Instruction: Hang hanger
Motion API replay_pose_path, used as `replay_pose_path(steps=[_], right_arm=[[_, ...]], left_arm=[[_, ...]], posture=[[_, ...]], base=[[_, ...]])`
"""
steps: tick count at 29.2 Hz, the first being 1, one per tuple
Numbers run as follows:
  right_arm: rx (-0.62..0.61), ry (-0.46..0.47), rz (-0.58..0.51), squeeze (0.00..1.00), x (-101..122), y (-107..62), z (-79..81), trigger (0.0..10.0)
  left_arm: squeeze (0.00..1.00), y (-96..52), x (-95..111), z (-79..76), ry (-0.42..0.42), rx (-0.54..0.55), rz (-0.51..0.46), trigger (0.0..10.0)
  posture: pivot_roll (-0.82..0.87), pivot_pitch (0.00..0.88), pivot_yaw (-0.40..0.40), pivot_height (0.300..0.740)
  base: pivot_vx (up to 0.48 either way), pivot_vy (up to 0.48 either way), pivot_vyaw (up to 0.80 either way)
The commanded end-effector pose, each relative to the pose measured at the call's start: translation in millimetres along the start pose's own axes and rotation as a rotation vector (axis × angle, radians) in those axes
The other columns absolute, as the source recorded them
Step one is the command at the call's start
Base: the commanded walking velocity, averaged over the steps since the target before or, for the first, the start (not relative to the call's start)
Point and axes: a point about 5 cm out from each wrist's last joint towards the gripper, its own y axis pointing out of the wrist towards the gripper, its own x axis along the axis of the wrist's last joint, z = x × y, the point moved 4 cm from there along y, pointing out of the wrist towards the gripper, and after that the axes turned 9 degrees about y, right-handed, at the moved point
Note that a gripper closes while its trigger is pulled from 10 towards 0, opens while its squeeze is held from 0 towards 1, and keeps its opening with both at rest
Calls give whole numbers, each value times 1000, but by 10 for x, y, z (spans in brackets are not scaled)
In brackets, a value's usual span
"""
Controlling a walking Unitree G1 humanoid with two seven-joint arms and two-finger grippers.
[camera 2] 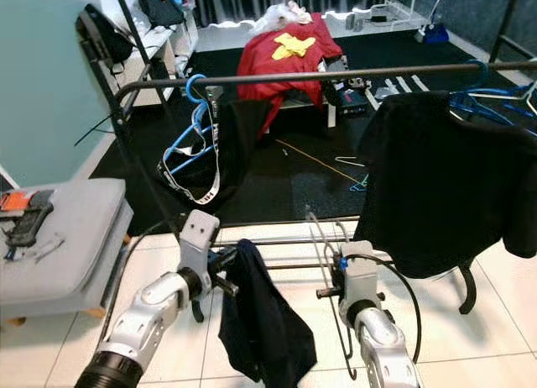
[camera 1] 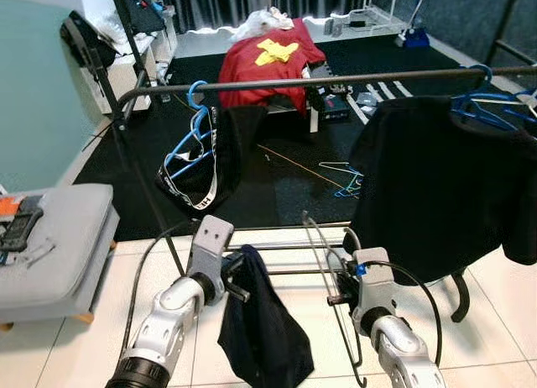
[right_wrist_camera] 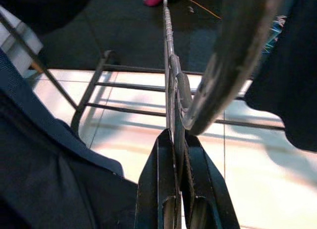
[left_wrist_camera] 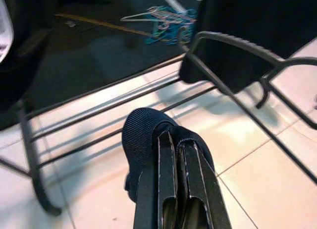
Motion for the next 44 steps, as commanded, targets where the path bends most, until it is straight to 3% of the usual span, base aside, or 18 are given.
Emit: replay_pose_path(steps=[1, 7, 9, 11, 16, 23, 28, 33, 34, 35, 37, 38, 41, 43, 44], right_arm=[[-2, -8, -19, 0, 32, -21, -35, 10000], [8, -13, -47, 0, 91, -52, -83, 10000], [79, 0, -67, 0, 170, -103, -61, 10000], [79, 0, -67, 0, 170, -103, -61, 10000], [347, -65, 36, 0, 180, -328, 33, 10000], [483, -51, 27, 0, 239, -427, 194, 10000], [661, -14, 54, 0, 256, -615, 396, 10000], [751, 0, 80, 0, 260, -731, 461, 10000], [759, -19, 85, 0, 261, -753, 444, 10000], [759, -19, 85, 0, 261, -753, 444, 10000], [664, -69, 33, 0, 345, -693, 265, 10000], [664, -69, 33, 0, 345, -693, 265, 10000], [364, -72, -151, 0, 700, -582, -290, 10000], [364, -72, -151, 0, 700, -582, -290, 10000], [301, -72, -185, 0, 775, -597, -431, 10000]], left_arm=[[0, 0, -27, 61, -8, 24, 16, 10000], [0, 41, 6, 183, 50, 55, 28, 10000], [0, 88, 81, 319, 77, 100, 33, 10000], [0, 88, 81, 319, 77, 100, 33, 10000], [0, 197, 162, 507, 173, 162, 143, 10000], [0, 228, 281, 703, 149, 279, 192, 10000], [0, 190, 347, 867, 83, 374, 265, 10000], [0, 181, 397, 933, 41, 409, 260, 10000], [0, 239, 555, 858, 77, 336, 133, 10000], [0, 239, 555, 858, 77, 336, 133, 10000], [0, 265, 752, 698, 192, 183, -35, 10000], [0, 265, 752, 698, 192, 183, -35, 10000], [0, 171, 911, 559, 242, -77, -173, 10000], [0, 171, 911, 559, 242, -77, -173, 10000], [0, 113, 935, 470, 291, -191, -199, 10000]], posture=[[-92, 32, 106, 740], [-92, 30, 108, 740], [-90, 29, 113, 740], [-90, 29, 113, 740], [-101, 30, 131, 740], [-101, 24, 141, 740], [-95, 24, 145, 740], [-90, 26, 148, 740], [-88, 24, 148, 740], [-88, 24, 148, 740], [-86, 23, 152, 740], [-86, 23, 152, 740], [-91, 25, 162, 740], [-91, 25, 162, 740], [-91, 23, 163, 740]], base=[[0, 0, 0], [0, 0, 0], [0, 0, 0], [0, 0, 0], [0, 0, 0], [0, 0, 0], [0, 0, 0], [0, 0, 0], [0, 0, 0], [0, 0, 0], [0, 0, 0], [0, 0, 0], [0, 0, 0], [0, 0, 0], [0, 0, 0]])
